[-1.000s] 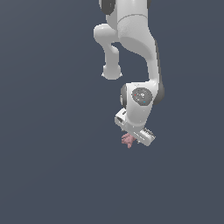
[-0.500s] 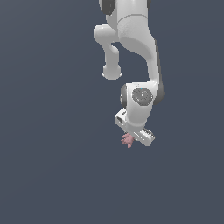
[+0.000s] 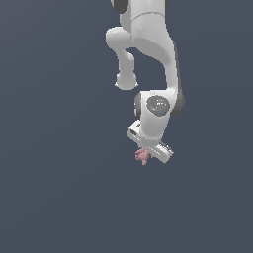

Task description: Pick up the object and move it to a goal position.

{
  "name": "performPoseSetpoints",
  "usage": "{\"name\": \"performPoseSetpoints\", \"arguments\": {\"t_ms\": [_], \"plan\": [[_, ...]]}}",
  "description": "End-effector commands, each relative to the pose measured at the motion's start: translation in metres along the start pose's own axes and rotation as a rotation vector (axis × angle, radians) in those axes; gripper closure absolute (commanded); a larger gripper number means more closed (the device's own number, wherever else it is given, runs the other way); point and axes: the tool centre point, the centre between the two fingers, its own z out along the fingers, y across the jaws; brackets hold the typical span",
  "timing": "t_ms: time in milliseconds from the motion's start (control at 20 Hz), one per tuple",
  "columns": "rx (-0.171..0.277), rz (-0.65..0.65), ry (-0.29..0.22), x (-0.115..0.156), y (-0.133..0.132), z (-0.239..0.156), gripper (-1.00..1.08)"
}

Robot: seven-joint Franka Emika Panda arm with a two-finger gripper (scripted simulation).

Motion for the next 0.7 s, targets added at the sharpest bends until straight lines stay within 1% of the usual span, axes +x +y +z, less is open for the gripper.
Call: {"name": "performPoseSetpoints", "arguments": {"t_ms": [0,250,650], "plan": [[0.001,0.001,0.001,0.001,0.008,-0.006,1.08],[0.001,0.001,0.000,0.001,0.033,-0.024,1.08],[0.002,0.001,0.000,0.004,0.086,-0.062,1.08]]}}
